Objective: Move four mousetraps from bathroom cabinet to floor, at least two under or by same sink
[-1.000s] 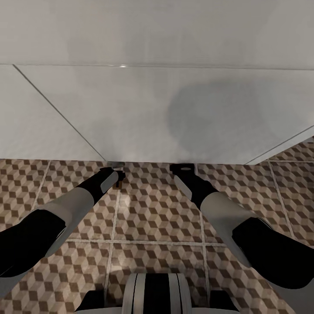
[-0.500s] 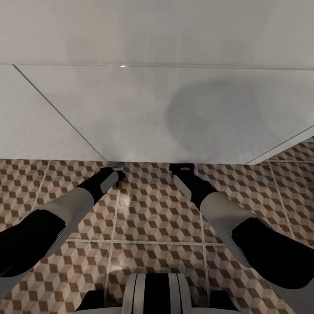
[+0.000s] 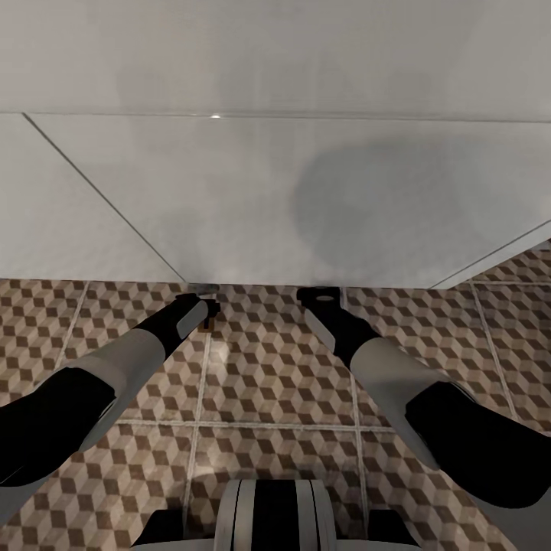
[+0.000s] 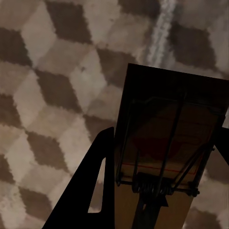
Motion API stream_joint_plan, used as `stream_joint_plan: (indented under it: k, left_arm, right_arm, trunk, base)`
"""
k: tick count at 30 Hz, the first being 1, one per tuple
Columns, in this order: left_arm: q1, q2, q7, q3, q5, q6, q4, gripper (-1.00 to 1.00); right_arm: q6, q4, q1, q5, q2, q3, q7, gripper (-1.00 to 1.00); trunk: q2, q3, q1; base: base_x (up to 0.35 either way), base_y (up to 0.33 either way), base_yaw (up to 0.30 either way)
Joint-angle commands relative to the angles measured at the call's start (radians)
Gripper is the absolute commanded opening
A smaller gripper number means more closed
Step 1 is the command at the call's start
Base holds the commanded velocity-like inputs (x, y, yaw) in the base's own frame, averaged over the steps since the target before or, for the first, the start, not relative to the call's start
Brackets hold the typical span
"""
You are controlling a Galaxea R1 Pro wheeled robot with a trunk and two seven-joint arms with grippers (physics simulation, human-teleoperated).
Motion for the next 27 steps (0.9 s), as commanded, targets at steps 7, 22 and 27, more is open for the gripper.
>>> stream_joint_plan:
  k: [7, 22, 27]
  left_arm:
    - [-0.001, -0.004, 0.009, -0.006, 0.005, 0.004, -0.041, -1.00]
    - [-0.035, 0.003, 0.011, -0.005, 0.005, 0.011, -0.103, -1.00]
    - [-0.073, 0.001, 0.010, -0.003, 0.007, 0.015, -0.054, -1.00]
  right_arm:
    - [-0.008, 0.012, -0.004, 0.000, 0.000, 0.005, -0.005, -1.00]
    - [-0.005, 0.029, -0.057, -0.005, 0.000, 0.005, -0.002, -1.00]
    - [0.000, 0.094, -0.102, -0.010, 0.000, 0.004, -0.001, -1.00]
  trunk:
    - [0.000, -0.001, 0.000]
    - [0.000, -0.001, 0.000]
    - [0.000, -0.001, 0.000]
  base:
    - [0.000, 0.000, 0.000]
    - [0.000, 0.000, 0.000]
    - [0.000, 0.000, 0.000]
